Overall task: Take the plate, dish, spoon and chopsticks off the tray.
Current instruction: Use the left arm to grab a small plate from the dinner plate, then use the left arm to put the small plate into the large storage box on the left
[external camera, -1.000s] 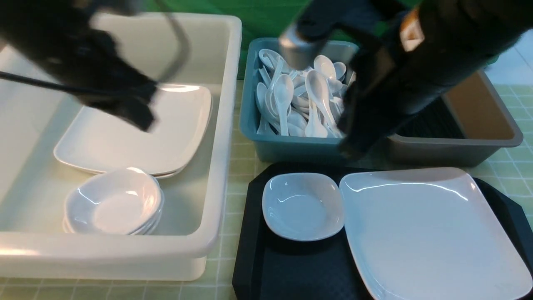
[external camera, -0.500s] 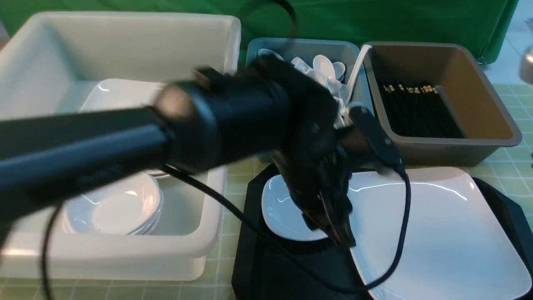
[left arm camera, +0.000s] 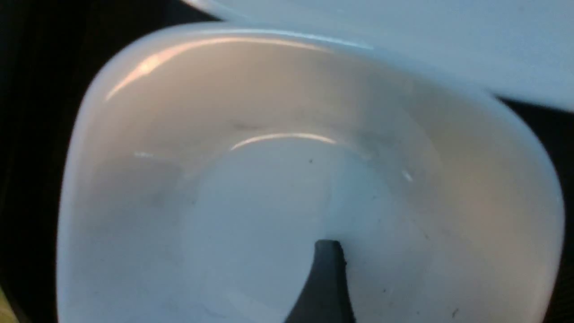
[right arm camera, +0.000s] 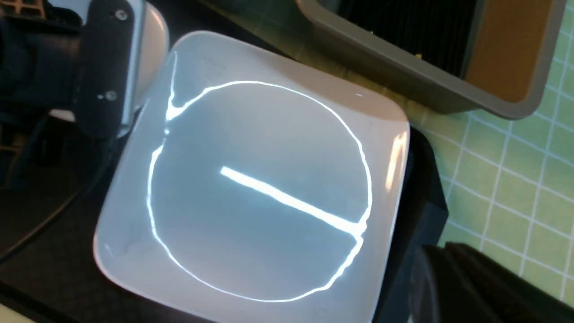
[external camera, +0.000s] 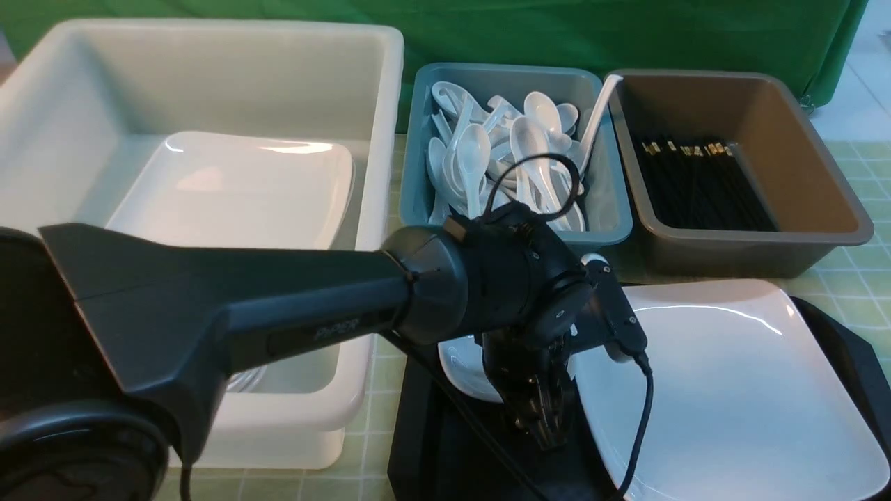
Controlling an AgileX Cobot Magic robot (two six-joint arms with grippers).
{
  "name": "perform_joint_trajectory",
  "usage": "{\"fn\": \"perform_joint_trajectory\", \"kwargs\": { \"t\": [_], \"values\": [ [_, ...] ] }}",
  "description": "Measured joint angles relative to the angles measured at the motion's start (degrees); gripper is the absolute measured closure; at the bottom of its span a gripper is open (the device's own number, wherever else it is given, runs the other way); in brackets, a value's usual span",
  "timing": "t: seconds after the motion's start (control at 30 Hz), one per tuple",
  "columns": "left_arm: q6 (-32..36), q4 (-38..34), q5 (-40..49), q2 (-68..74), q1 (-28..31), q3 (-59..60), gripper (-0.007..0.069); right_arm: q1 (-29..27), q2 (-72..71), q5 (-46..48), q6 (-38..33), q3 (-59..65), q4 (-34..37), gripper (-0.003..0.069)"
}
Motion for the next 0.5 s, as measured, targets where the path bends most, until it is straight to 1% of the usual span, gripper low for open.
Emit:
{"fn": "perform_joint_trajectory", "kwargs": {
  "t": [0.13, 0.2, 0.23, 0.27, 0.33, 0.5],
  "values": [
    [-3.4, 0.9, 1.5, 0.2, 0.0, 0.0, 0.0308, 0.0, 0.0, 0.0, -1.1, 0.1, 2.0, 0.0655],
    [-3.3, 1.3, 2.0, 0.1, -0.2, -0.2, 0.0472, 0.0, 0.0, 0.0, -2.6, 0.1, 4.4, 0.0655],
    [-3.3, 1.4, 2.0, -0.2, -0.4, -0.5, 0.0493, 0.0, 0.0, 0.0, -3.0, 0.1, 5.0, 0.0655],
    [-3.3, 1.5, 2.3, -0.7, -0.5, -0.9, 0.0544, 0.0, 0.0, 0.0, -3.7, 0.1, 6.2, 0.0655],
    [-3.8, 0.7, 4.1, -2.1, -0.5, -1.6, 0.0580, 0.0, 0.0, -0.1, -4.2, 0.1, 7.6, 0.0655],
    [-5.0, -4.5, 8.5, -6.1, -0.4, -2.0, 0.0613, 0.0, 0.0, -0.4, -4.8, 0.1, 9.6, 0.0655]
  ]
}}
